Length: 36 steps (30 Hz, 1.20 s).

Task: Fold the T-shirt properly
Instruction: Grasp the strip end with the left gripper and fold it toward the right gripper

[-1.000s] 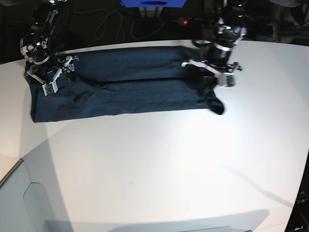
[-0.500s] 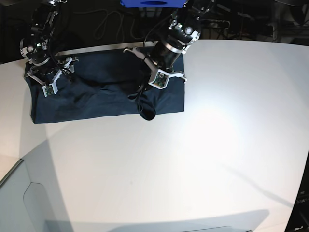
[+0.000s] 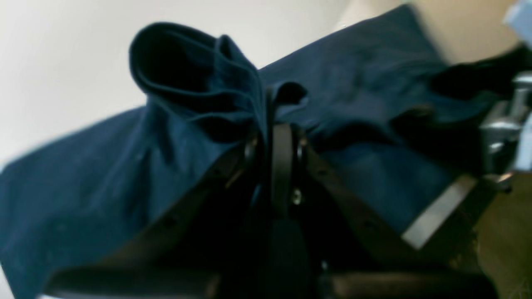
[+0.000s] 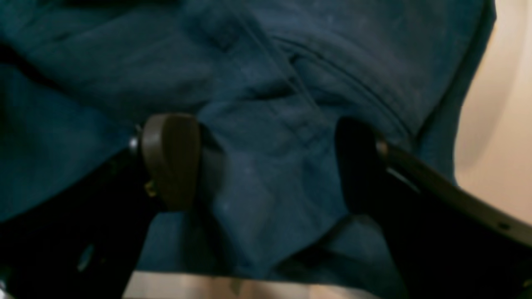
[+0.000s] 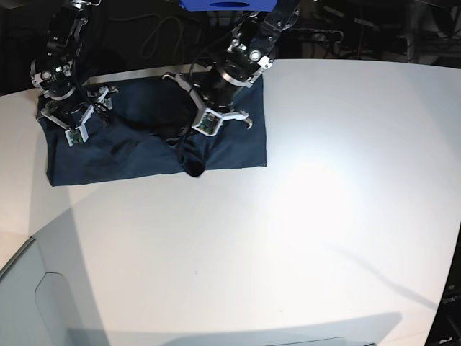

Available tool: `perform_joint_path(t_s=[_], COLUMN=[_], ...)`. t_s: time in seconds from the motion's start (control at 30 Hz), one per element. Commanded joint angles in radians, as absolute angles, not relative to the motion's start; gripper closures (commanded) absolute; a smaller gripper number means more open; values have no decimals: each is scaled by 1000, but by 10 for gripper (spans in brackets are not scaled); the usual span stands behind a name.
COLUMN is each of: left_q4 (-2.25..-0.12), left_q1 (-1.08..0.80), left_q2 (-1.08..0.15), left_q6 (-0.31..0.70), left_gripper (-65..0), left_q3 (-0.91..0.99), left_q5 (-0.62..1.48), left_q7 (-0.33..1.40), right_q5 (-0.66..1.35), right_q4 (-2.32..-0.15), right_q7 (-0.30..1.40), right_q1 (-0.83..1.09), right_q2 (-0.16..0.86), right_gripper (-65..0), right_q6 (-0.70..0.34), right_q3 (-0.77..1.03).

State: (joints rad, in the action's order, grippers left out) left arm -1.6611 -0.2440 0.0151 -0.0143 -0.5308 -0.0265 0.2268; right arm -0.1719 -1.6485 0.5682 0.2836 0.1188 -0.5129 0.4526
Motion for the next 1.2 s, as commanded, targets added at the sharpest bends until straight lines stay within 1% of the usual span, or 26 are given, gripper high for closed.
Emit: perform_joint_path(t_s=[0.0, 0.3, 0.43, 0.6, 0.7, 0.97, 1.03, 1.17], left_q4=[-1672, -1636, -1632, -1632, -1632, -1632, -1632, -1632], left_q1=[-232, -199, -173, -173, -173, -174, -177, -182], left_q2=[27, 42, 38, 41, 41, 41, 41, 41], left_q6=[-10, -5, -8, -8, -8, -10, -10, -10], left_gripper=[0, 0, 0, 0, -25, -30, -61, -202], left_q3=[-536, -538, -590, -598, -601, -601, -601, -602], left_q5=[-22, -19, -19, -19, -18, -18, -18, -16], left_q7=[200, 196, 199, 200, 200, 202, 202, 202], right_q5=[-185, -186, -186, -186, -186, -186, -186, -186], right_q4=[-1653, -1653, -1653, -1653, -1653, -1653, -1653, -1653], right_q7=[587, 588, 588, 590, 590, 595, 596, 596], right_q1=[286, 286, 286, 286, 288, 291, 291, 292], right_q2=[122, 127, 127, 127, 127, 127, 127, 127], right_gripper=[-492, -492, -492, -492, -492, -492, -492, -493], right_q6=[-526, -526, -526, -526, -526, -526, -526, -526], right_q3=[447, 444, 444, 444, 444, 444, 444, 444])
